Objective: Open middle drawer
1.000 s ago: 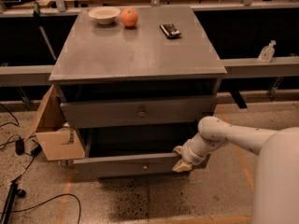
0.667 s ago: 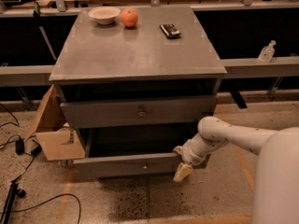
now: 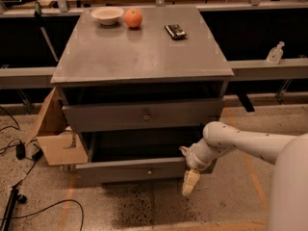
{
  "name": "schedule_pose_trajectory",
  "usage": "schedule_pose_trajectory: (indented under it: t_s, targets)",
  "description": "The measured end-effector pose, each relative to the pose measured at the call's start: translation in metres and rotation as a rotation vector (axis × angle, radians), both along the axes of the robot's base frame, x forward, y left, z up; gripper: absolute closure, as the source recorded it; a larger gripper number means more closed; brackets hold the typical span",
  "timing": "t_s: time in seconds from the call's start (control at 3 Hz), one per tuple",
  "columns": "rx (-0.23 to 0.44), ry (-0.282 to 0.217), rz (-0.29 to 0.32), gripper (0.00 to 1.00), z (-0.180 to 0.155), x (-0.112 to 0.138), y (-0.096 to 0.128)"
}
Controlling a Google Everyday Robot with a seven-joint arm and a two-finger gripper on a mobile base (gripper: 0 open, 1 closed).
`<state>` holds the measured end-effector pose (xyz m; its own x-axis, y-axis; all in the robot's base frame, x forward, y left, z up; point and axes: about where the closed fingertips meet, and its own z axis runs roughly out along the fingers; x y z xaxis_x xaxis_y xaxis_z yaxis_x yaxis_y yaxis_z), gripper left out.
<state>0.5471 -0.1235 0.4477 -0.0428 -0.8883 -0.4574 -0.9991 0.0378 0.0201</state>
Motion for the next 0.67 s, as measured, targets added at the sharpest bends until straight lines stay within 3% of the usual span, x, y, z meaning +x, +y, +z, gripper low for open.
schedule_pose_trajectory:
  t_s: [0.33, 0.67]
  targets:
    - [-0.064, -0.169, -0.006, 0.0, 0.037, -0.003, -0.001]
    - [-0.093, -0.269, -0.025, 0.0, 0.061, 0.006, -0.002]
